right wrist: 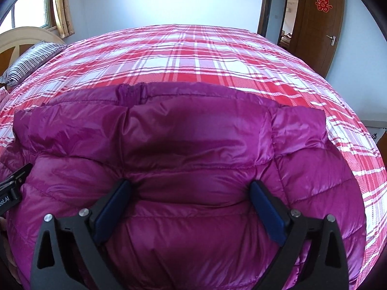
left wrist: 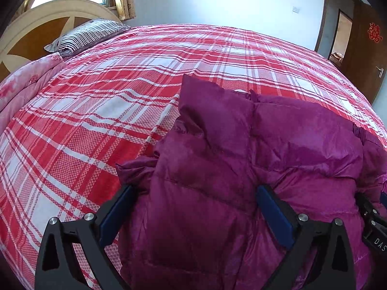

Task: Fold large clothes
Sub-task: 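Press both open tools down on the folded jacket to flatten it, then grasp the folded jacket with the left tool and lift it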

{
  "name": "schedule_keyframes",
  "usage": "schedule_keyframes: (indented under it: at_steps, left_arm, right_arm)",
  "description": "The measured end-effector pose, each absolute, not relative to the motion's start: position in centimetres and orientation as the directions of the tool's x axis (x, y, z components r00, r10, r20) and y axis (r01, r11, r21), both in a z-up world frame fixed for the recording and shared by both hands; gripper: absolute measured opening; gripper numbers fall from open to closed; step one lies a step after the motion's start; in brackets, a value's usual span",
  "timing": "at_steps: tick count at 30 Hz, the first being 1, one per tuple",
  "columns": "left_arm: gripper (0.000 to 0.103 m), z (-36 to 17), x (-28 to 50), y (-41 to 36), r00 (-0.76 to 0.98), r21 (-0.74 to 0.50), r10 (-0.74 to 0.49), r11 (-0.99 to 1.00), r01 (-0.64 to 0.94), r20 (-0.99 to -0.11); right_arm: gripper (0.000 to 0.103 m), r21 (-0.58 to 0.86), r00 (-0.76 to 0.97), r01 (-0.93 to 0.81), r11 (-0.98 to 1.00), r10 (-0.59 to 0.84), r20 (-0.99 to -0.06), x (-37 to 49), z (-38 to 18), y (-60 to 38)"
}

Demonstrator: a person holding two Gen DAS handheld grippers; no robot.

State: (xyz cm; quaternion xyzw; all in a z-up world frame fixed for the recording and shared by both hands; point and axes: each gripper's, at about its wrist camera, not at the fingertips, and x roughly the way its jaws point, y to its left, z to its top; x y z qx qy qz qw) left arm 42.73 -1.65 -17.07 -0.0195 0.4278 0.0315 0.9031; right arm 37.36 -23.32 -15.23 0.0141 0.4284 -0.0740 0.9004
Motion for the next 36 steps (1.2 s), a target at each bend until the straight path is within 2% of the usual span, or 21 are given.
schedule_keyframes:
  at_steps: [4,7,12,16,18,23,24,25,26,28,32,36]
  left_arm:
    - [0.101,-17.0,42.7,-1.6,0.627,-0.013,0.035,0.997,-0.071,-0.778]
    - [0.101,-16.0,41.8,-0.2,0.617,-0.106,-0.068,0.994,-0.025,-0.784]
    - [0.101,-13.2,36.8,4.8,0.66,-0.211,-0.161,0.977,0.003,-0.734]
    - [0.101,-14.6,34.8,7.5,0.586,-0.345,-0.305,0.937,0.045,-0.751]
    - [0.101,-15.4,34.2,7.9,0.572,-0.419,-0.38,0.905,0.068,-0.727]
    - [0.1,-16.3,34.5,6.6,0.572,-0.449,-0.433,0.885,0.122,-0.697]
    - [0.097,-16.3,34.8,6.3,0.575,-0.454,-0.444,0.88,0.137,-0.687]
    - [0.076,-16.3,35.0,6.1,0.57,-0.462,-0.46,0.873,0.153,-0.68]
    - [0.046,-16.5,35.3,5.9,0.544,-0.485,-0.49,0.859,0.167,-0.681]
    - [0.035,-17.3,36.1,6.0,0.494,-0.567,-0.565,0.807,0.165,-0.661]
    - [0.015,-16.3,35.6,5.9,0.492,-0.555,-0.576,0.806,0.206,-0.653]
    - [0.011,-12.8,34.7,6.3,0.514,-0.587,-0.6,0.782,0.212,-0.613]
  right_arm:
    - [0.101,-0.049,0.619,0.148,0.988,-0.131,-0.774,37.4,-15.3,-23.2]
    - [0.102,-0.038,0.622,0.147,0.988,-0.122,-0.773,37.4,-15.2,-23.3]
    - [0.103,-0.006,0.631,0.131,0.991,-0.088,-0.771,37.0,-14.9,-23.6]
    - [0.103,0.035,0.658,0.107,0.994,-0.045,-0.751,36.2,-14.3,-23.7]
    - [0.103,0.034,0.667,0.107,0.994,-0.046,-0.743,36.0,-14.3,-23.6]
    - [0.103,0.062,0.677,0.104,0.993,-0.026,-0.735,35.8,-14.4,-23.9]
    - [0.103,0.075,0.681,0.103,0.992,-0.016,-0.732,35.7,-14.4,-24.0]
    - [0.103,0.082,0.685,0.103,0.991,-0.01,-0.729,35.7,-14.3,-24.2]
    - [0.103,0.087,0.688,0.102,0.991,-0.007,-0.726,35.6,-14.3,-24.2]
    - [0.103,0.098,0.696,0.101,0.99,0.0,-0.718,35.4,-14.2,-24.3]
    - [0.103,0.118,0.704,0.096,0.988,0.017,-0.71,35.3,-14.2,-24.6]
    - [0.103,0.151,0.713,0.084,0.985,0.046,-0.7,35.1,-14.1,-25.0]
